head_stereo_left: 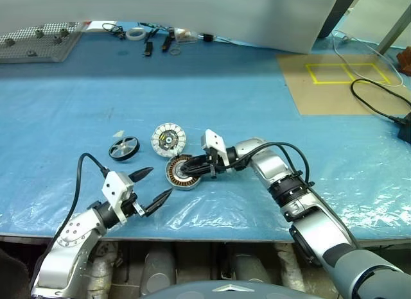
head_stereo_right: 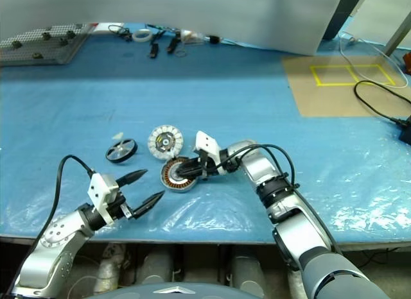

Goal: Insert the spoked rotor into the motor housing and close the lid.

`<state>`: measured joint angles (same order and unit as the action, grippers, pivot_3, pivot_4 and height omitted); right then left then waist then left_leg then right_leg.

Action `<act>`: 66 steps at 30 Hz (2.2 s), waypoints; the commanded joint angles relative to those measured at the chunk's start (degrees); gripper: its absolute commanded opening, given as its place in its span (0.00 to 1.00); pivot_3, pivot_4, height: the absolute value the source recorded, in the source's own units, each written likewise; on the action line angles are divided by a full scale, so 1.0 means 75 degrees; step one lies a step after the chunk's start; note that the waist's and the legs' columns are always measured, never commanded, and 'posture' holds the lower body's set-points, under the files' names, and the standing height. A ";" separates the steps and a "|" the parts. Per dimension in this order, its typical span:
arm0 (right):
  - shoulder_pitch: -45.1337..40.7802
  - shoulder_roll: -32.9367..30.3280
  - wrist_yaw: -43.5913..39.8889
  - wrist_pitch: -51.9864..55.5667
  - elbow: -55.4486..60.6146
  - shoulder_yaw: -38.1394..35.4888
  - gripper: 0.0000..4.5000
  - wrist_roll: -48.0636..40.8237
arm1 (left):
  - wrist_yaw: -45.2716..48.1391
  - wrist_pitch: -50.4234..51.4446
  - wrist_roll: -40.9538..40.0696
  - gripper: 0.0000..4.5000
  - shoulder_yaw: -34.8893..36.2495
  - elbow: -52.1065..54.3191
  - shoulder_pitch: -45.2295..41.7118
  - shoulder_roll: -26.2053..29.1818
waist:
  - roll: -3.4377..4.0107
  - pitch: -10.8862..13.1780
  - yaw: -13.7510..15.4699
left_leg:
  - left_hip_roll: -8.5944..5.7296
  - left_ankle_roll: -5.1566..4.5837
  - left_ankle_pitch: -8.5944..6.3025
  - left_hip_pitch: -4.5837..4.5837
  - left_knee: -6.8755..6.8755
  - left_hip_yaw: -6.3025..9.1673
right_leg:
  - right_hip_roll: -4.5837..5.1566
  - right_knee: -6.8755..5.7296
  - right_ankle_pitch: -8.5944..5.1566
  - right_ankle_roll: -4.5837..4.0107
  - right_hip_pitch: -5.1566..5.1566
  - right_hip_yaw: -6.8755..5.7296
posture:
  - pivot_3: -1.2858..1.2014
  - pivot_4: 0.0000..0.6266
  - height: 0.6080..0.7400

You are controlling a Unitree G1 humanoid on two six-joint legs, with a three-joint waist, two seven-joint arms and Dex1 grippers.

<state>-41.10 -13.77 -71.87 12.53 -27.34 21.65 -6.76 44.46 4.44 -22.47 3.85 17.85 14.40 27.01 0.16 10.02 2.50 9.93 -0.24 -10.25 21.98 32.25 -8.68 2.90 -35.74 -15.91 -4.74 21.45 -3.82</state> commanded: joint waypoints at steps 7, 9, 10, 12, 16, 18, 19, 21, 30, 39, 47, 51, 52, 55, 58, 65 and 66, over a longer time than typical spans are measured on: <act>-0.0097 -0.0027 -0.0076 -0.0224 -0.0026 0.0080 0.15 0.0238 | 0.0101 -0.0290 -0.0076 1.00 0.0127 0.0022 0.0110 -0.0007 | 0.0000 0.0000 0.0002 | 0.0000 0.0000 0.0000 -0.0007 0.0001 0.0000 | 0.0000 0.0000 0.0000 0.0000 -0.0008 0.0000 | 0.52 0.24 1.00; -0.0097 -0.0037 -0.0091 -0.0274 -0.0044 0.0072 0.15 0.0277 | 0.0100 -0.0301 -0.0061 1.00 0.0103 -0.0003 0.0077 -0.0013 | 0.0000 0.0000 0.0001 | 0.0000 0.0000 0.0000 -0.0010 0.0001 0.0000 | 0.0000 0.0000 0.0000 0.0000 -0.0012 0.0000 | 0.52 0.24 1.00; -0.0095 -0.0036 -0.0095 -0.0304 -0.0053 0.0066 0.15 0.0291 | 0.0102 -0.0308 -0.0052 1.00 0.0094 -0.0017 0.0062 -0.0016 | 0.0000 0.0000 0.0002 | 0.0000 0.0000 0.0000 -0.0011 0.0001 0.0000 | 0.0000 0.0000 0.0000 0.0000 -0.0013 0.0000 | 0.52 0.24 1.00; -0.0093 -0.0030 -0.0098 -0.0334 -0.0060 0.0056 0.15 0.0307 | 0.0106 -0.0313 -0.0045 1.00 0.0090 -0.0028 0.0053 -0.0017 | 0.0000 0.0000 0.0002 | 0.0000 0.0000 0.0000 -0.0014 0.0001 0.0000 | 0.0000 -0.0001 0.0000 0.0000 -0.0016 0.0000 | 0.52 0.24 1.00; -0.0074 -0.0002 0.0019 -0.0623 -0.0062 -0.0035 0.15 0.0338 | 0.0101 -0.0277 -0.0056 1.00 0.0063 -0.0011 0.0044 -0.0026 | 0.0000 0.0000 0.0002 | 0.0000 0.0000 0.0000 -0.0014 0.0002 0.0000 | 0.0000 0.0000 0.0000 0.0000 -0.0018 0.0000 | 0.52 0.24 1.00; -0.0076 -0.0015 0.0002 -0.0666 -0.0041 -0.0097 0.15 0.0297 | 0.0100 -0.0271 -0.0052 1.00 0.0062 -0.0015 0.0040 -0.0023 | 0.0000 0.0000 0.0002 | 0.0000 -0.0001 0.0000 -0.0014 0.0002 0.0000 | 0.0000 -0.0001 0.0000 0.0000 -0.0017 0.0000 | 0.52 0.24 1.00; -0.0077 -0.0025 0.0003 -0.0685 -0.0031 -0.0120 0.15 0.0285 | 0.0107 -0.0278 -0.0050 1.00 0.0064 -0.0036 0.0037 -0.0023 | 0.0000 0.0000 0.0001 | 0.0000 -0.0001 0.0000 -0.0014 0.0003 0.0000 | 0.0000 -0.0001 0.0000 0.0000 -0.0017 0.0000 | 0.52 0.24 1.00; -0.0069 -0.0036 0.0011 -0.0690 -0.0018 -0.0128 0.15 0.0282 | 0.0138 -0.0325 -0.0032 1.00 0.0060 -0.0118 0.0030 -0.0025 | 0.0000 0.0000 0.0001 | 0.0000 -0.0001 0.0000 -0.0014 0.0004 0.0000 | 0.0000 -0.0001 0.0000 0.0000 -0.0017 0.0000 | 0.52 0.24 1.00; -0.0056 -0.0018 0.0046 -0.0752 -0.0187 -0.0024 0.15 0.0396 | 0.0271 -0.0531 0.0010 1.00 0.0040 -0.0425 -0.0079 -0.0061 | 0.0000 0.0000 0.0002 | 0.0000 -0.0002 0.0001 -0.0015 0.0005 0.0000 | 0.0000 -0.0002 0.0000 0.0000 -0.0018 0.0000 | 0.52 0.24 1.00; -0.0029 -0.0044 0.0203 -0.0998 -0.0403 0.0030 0.30 0.0599 | 0.0578 -0.1204 0.0118 1.00 0.0045 -0.1168 -0.0007 -0.0184 | 0.0000 -0.0001 0.0005 | 0.0001 -0.0002 0.0001 -0.0022 0.0008 0.0001 | 0.0000 -0.0003 0.0000 0.0000 -0.0027 0.0000 | 0.52 0.24 1.00; -0.0054 -0.0156 0.0036 -0.0981 -0.0298 -0.0036 0.57 0.0548 | 0.0757 -0.1501 0.0135 1.00 0.0054 -0.1591 -0.0093 -0.0214 | 0.0000 -0.0001 0.0028 | 0.0001 -0.0002 0.0001 -0.0036 0.0010 0.0002 | 0.0001 -0.0005 0.0000 -0.0001 -0.0041 0.0000 | 0.52 0.24 1.00; -0.0111 -0.0236 -0.0112 -0.0868 -0.0029 -0.0278 0.57 0.0265 | 0.0772 -0.1509 0.0120 1.00 0.0051 -0.1642 -0.0146 -0.0212 | -0.0001 -0.0001 0.0043 | 0.0000 -0.0002 0.0001 -0.0033 0.0010 0.0002 | 0.0001 -0.0004 0.0000 -0.0001 -0.0039 0.0000 | 0.52 0.24 1.00; -0.0116 -0.0254 -0.0146 -0.0843 0.0034 -0.0323 0.57 0.0209 | 0.0771 -0.1502 0.0117 1.00 0.0052 -0.1647 -0.0158 -0.0210 | 0.0000 -0.0001 0.0045 | 0.0000 -0.0003 0.0001 -0.0031 0.0011 0.0002 | 0.0001 -0.0004 0.0001 -0.0001 -0.0038 0.0000 | 0.52 0.24 1.00; -0.0126 -0.0291 -0.0251 -0.0567 0.0312 -0.0476 0.57 -0.0063 | 0.0745 -0.1412 0.0106 1.00 0.0039 -0.1577 -0.0197 -0.0194 | -0.0001 -0.0001 0.0032 | 0.0000 -0.0003 0.0001 -0.0029 0.0010 0.0001 | 0.0001 -0.0004 0.0001 -0.0001 -0.0036 0.0000 | 0.52 0.24 1.00; -0.0118 -0.0289 -0.0267 -0.0345 0.0500 -0.0560 0.57 -0.0182 | 0.0697 -0.1299 0.0099 1.00 0.0018 -0.1473 -0.0246 -0.0184 | -0.0001 -0.0001 0.0027 | 0.0001 -0.0003 0.0001 -0.0029 0.0009 0.0001 | 0.0001 -0.0005 0.0000 -0.0001 -0.0034 0.0000 | 0.52 0.24 1.00; -0.0069 -0.0188 -0.0253 0.0118 0.0735 -0.0473 0.36 -0.0272 | 0.0544 -0.0851 0.0022 1.00 0.0010 -0.0963 -0.0295 -0.0130 | -0.0001 -0.0001 0.0022 | 0.0001 -0.0004 0.0001 -0.0023 0.0009 0.0002 | 0.0001 -0.0005 0.0000 -0.0001 -0.0029 -0.0001 | 0.52 0.24 1.00; -0.0052 -0.0176 -0.0273 0.0166 0.0740 -0.0455 0.29 -0.0276 | 0.0527 -0.0784 0.0002 1.00 0.0026 -0.0886 -0.0291 -0.0114 | -0.0001 -0.0001 0.0021 | 0.0001 -0.0003 0.0001 -0.0023 0.0009 0.0002 | 0.0001 -0.0005 0.0000 -0.0001 -0.0029 -0.0001 | 0.52 0.24 1.00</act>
<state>-41.28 -15.41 -73.51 13.24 -23.84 18.59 -7.38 48.71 -2.04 -21.45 3.82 8.30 11.99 25.58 0.15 10.01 2.66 9.94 -0.26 -10.24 21.80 32.32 -8.67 2.90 -35.77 -15.91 -4.75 21.23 -3.83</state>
